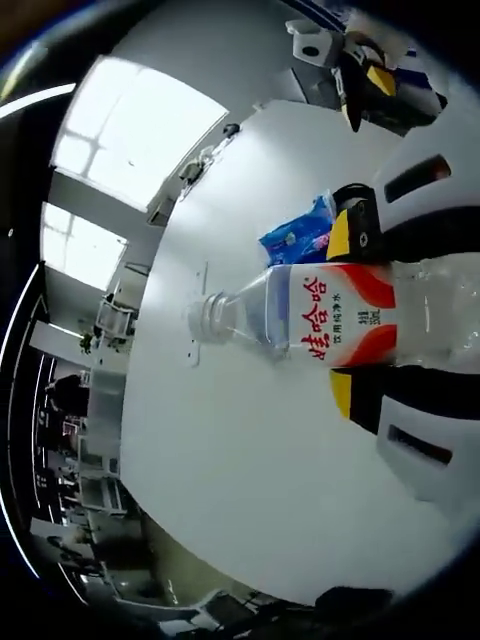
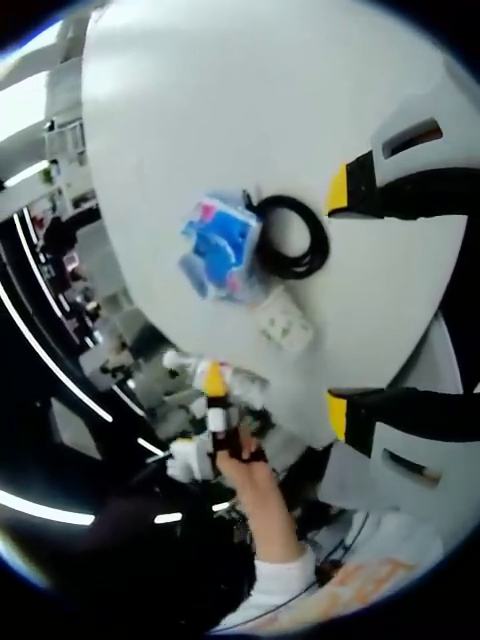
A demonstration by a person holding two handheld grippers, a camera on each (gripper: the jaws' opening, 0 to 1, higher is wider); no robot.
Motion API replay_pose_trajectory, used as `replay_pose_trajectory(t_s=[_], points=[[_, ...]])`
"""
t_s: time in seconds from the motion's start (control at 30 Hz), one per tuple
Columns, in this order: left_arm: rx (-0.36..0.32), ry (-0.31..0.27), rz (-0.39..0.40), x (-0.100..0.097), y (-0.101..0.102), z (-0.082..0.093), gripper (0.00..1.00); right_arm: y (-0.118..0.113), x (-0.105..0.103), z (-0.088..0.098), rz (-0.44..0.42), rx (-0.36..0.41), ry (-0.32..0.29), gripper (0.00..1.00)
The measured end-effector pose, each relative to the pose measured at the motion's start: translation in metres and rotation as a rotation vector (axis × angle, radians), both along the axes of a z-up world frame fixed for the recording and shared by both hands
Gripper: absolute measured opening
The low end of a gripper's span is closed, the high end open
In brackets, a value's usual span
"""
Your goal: Arrange the tabletop items into an orderly group along one side of the table until the central work area is clear of visible clutter.
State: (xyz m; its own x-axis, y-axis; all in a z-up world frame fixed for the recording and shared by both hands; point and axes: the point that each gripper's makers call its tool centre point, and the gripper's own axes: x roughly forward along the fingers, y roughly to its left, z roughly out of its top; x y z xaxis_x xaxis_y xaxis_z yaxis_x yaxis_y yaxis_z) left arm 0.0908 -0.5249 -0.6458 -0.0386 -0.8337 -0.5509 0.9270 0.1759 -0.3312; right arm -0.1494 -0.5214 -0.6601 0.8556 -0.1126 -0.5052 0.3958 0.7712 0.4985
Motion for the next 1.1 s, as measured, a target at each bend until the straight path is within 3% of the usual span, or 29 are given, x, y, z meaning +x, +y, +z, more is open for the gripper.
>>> replay_pose_trajectory(t_s=[0.2,0.33,0.4,0.43,0.53,0.7,0.83,1.0,1.1], points=[[-0.083,-0.03,-0.002,-0.012,0.01,0.03,0.38,-0.001,0.012,0.032,-0.085,0.056,-0.144,0.65],[-0.121,-0.053,-0.009,-0.021,0.015,0.044,0.38,-0.002,0.021,0.048,-0.097,0.065,-0.188,0.63],[-0.137,-0.065,-0.018,-0.027,0.017,0.049,0.38,-0.005,0.029,0.06,-0.138,0.112,-0.246,0.63],[-0.142,-0.069,-0.023,-0.03,0.018,0.051,0.38,-0.008,0.035,0.073,-0.171,0.143,-0.304,0.63],[-0.152,-0.078,-0.033,-0.037,0.02,0.054,0.38,-0.011,0.052,0.095,-0.191,0.169,-0.384,0.64],[-0.19,-0.091,-0.046,-0.049,0.022,0.061,0.38,0.0,0.091,0.11,-0.111,0.179,-0.397,0.64],[-0.213,-0.117,-0.081,-0.061,0.023,0.065,0.38,0.005,0.112,0.118,-0.093,0.232,-0.427,0.64],[-0.224,-0.148,-0.118,-0.072,0.027,0.069,0.38,0.015,0.133,0.118,0.019,0.158,-0.378,0.67],[-0.229,-0.16,-0.133,-0.078,0.029,0.071,0.38,0.022,0.146,0.117,0.053,0.185,-0.377,0.71]])
